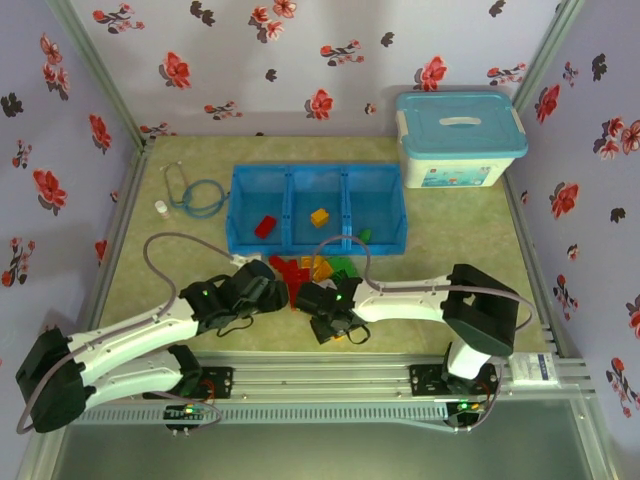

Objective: Sort the legos into containers by color
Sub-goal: Pick up the lego from the bottom-center of the table, then place the lego in the container.

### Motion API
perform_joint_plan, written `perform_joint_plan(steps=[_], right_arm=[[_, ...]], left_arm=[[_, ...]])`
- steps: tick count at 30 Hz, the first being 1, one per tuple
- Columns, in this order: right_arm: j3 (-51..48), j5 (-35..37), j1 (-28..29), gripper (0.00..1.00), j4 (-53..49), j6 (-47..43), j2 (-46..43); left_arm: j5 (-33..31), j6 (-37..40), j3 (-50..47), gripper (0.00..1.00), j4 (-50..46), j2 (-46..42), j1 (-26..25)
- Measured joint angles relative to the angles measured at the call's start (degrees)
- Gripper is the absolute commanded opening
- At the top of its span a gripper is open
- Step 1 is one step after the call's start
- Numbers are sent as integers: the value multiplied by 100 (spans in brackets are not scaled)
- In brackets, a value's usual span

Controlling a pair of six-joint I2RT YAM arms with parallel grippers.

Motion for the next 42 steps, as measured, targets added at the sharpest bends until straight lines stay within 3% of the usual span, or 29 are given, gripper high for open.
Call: perform_joint_plan(steps=[6,16,19,25,30,42], right_arm=[[201,61,101,33,-170,85,39],[973,654,98,32,-1091,-13,-376],[1532,791,-164,31,-1303,-227,-531],[2736,905,-1228,31,-1469,-776,-435],[3748,778,-2004,31,-1534,-1165,254],[5862,387,-2791,30,-1950,-1648,2771]], left_arm=[[0,0,-118,62,0,-162,70],[0,24,-166,62,-48,-275,129],[0,44,-166,62,-52,-289,131],[0,63,-166,62,-214,-476,133],[-2,63,-173,61,-363,-800,133],[-249,273,120,62,-1305,-1836,319]])
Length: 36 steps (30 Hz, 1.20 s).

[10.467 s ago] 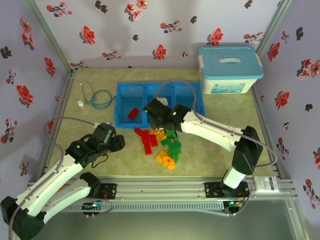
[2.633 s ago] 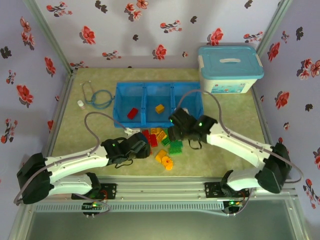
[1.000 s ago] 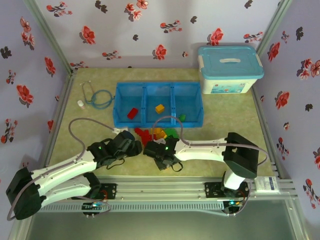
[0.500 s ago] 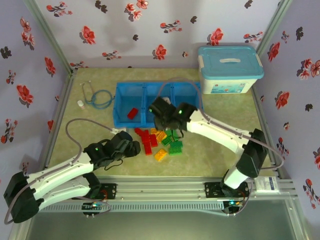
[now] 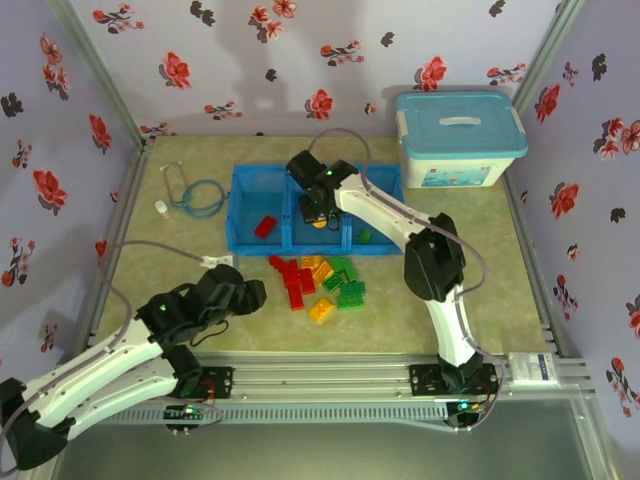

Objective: Sort the legos into containers by color
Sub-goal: Place the lego in the container.

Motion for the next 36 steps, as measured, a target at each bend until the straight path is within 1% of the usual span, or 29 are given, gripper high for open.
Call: perform_joint_plan(steps=[6,9,19,20,22,23,26,28,36], right_arm=[[1010,0,-216,32,-339,-63,833],[1281,2,-273,32,-483,-98,1073],[1368,-26,-286,35,-658,-103,1261],[1377,-42,-286,36,-660,-103,1261],[1425,-42,-291,44,-686,-103,1274],[1475,-42,-297,51,-704,-103,1287],[1655,-57,-304,58,-754,-136,1338],[1746,-59,-304,60,-796,-149,1353],[1937,-35,-282,60,-979,-149,1325]], left_arm=[[-13,4,46,62,-229,-151,66],[-13,4,2,62,-271,-192,66],[-11,4,-2,62,-332,-234,92],[-11,4,-2,62,-332,-234,94],[-11,4,-2,62,-337,-236,98],[-11,4,-2,62,-337,-236,101],[-11,4,-2,62,-354,-236,103],[-11,4,-2,62,-374,-236,103],[-11,4,4,62,-393,-208,103]])
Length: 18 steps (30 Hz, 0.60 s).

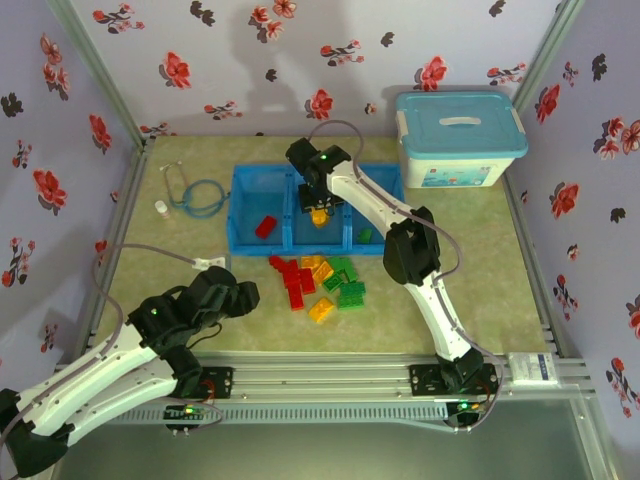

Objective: Sort the legos into containers by color
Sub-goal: Place the lego in the container.

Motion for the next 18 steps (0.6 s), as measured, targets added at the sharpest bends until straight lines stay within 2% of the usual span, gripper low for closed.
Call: perform_joint_plan(steps=[3,7,13,18], right_arm=[[-20,101,74,60,-81,0,-184],[-376,262,264,60,-52,2,-944],[-1731,396,605,62,446,52,-2643],[-3073,431,638,64,960,225,-3630]], left_arm=[[15,0,28,62,4,142,0],[94,2,37,64,105,490,-2],[181,2,42,66,428,1095,-175],[221,2,103,67,778,1818,-396]])
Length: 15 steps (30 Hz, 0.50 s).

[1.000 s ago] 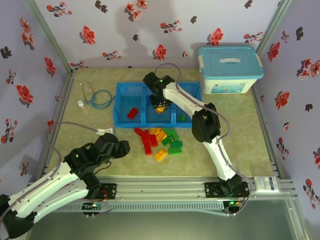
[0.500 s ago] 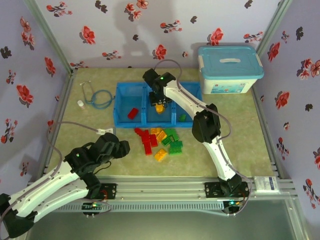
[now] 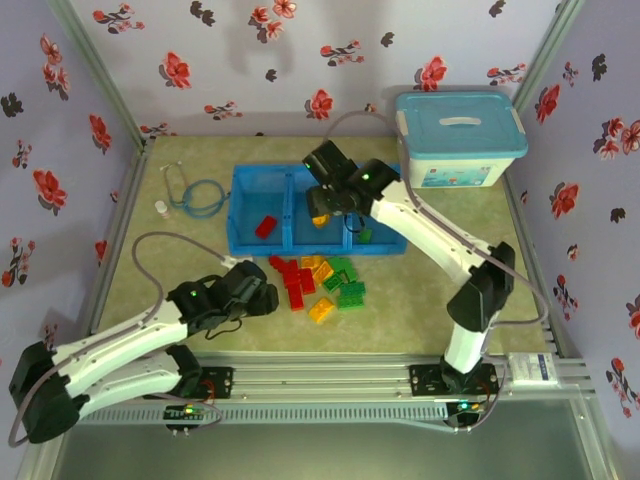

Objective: Sort the legos into containers by color
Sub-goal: Place the lego in the container, then pick up the lego from the middle-left of the table.

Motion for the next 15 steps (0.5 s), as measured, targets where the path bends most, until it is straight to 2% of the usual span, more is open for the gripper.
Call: perform_joint_plan(steps=[8,15], right_arm=[[-1722,76,-4,65,601,299,-981],[-2758,127,-4,65,1027,551,-1762]], left_arm=[[42,-4,424,66,592,1502,-389],[85,-4,911,65,935,2688,-426]])
